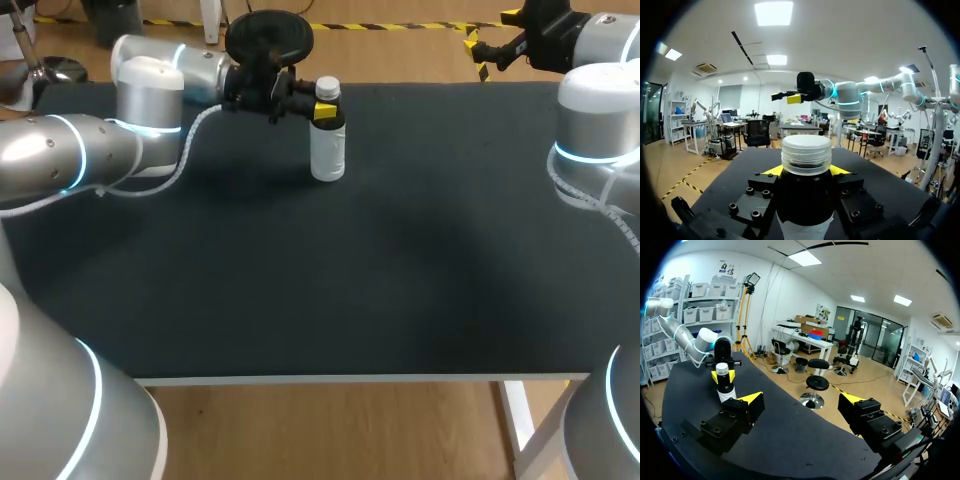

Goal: Unscrew the bottle cap

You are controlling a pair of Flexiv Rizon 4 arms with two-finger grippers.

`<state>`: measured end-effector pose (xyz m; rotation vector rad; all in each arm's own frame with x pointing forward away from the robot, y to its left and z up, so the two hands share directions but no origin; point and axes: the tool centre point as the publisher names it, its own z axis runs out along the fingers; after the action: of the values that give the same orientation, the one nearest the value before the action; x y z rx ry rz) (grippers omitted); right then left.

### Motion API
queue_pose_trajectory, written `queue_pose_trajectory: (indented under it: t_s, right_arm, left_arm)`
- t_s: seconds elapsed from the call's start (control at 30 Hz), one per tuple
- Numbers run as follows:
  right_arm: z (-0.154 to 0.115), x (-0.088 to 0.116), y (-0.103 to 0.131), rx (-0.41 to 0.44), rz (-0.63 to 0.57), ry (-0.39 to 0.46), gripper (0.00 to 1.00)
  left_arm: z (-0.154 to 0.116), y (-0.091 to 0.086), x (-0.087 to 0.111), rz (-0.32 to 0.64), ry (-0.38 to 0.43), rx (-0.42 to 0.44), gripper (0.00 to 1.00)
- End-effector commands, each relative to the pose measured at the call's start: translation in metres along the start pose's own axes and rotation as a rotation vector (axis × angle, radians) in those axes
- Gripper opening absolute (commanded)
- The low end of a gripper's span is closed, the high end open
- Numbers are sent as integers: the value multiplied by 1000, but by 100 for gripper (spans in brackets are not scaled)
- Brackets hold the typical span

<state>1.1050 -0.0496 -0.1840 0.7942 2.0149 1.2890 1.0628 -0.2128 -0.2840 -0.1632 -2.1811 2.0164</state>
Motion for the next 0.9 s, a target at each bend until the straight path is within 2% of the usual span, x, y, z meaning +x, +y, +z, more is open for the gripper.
queue_pose_trajectory:
  t_s: [0.03,0.87,0.9]
  right_arm:
    - [0,0,0,1,0,0,100]
    - [0,0,0,1,0,0,100]
    - [2,2,2,-26,21,19,100]
  left_arm:
    - [0,-1,-1,1,-3,-3,0]
    - [-1,-1,-1,1,-5,-2,0]
    - [-1,-1,-1,1,-5,-2,0]
